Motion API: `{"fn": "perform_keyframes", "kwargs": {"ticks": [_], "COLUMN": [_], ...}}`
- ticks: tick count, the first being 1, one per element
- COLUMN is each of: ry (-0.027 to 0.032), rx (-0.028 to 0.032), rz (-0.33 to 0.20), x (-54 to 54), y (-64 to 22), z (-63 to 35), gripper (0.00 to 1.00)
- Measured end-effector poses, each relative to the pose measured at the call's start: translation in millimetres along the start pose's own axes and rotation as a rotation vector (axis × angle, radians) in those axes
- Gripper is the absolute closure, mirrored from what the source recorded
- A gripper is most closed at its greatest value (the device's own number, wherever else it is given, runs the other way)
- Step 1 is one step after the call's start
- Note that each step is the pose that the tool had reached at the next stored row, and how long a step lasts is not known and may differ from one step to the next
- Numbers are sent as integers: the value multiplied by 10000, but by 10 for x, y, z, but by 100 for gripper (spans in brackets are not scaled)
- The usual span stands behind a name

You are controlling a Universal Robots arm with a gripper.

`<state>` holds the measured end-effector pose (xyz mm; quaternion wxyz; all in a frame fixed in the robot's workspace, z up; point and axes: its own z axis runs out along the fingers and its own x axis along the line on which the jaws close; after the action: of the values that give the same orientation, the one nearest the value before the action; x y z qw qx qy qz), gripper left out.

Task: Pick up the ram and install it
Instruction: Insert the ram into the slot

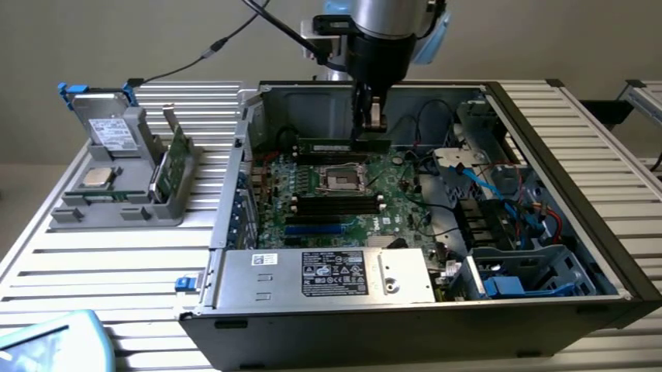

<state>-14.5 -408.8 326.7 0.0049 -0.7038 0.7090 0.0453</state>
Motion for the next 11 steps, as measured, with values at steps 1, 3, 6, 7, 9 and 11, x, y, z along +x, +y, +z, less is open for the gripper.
{"fn": "perform_keyframes", "kwargs": {"ticks": [1, 3, 6, 7, 9, 11], "ry": [70, 142, 152, 151, 151, 152], "rx": [4, 7, 7, 7, 7, 7], "rz": [36, 74, 79, 79, 79, 79], "x": [0, 2, -1, -1, 1, 4], "y": [0, -2, -5, -6, -8, -10], "z": [5, 26, 80, 98, 134, 169], "gripper": [86, 86, 86, 86, 86, 86]}}
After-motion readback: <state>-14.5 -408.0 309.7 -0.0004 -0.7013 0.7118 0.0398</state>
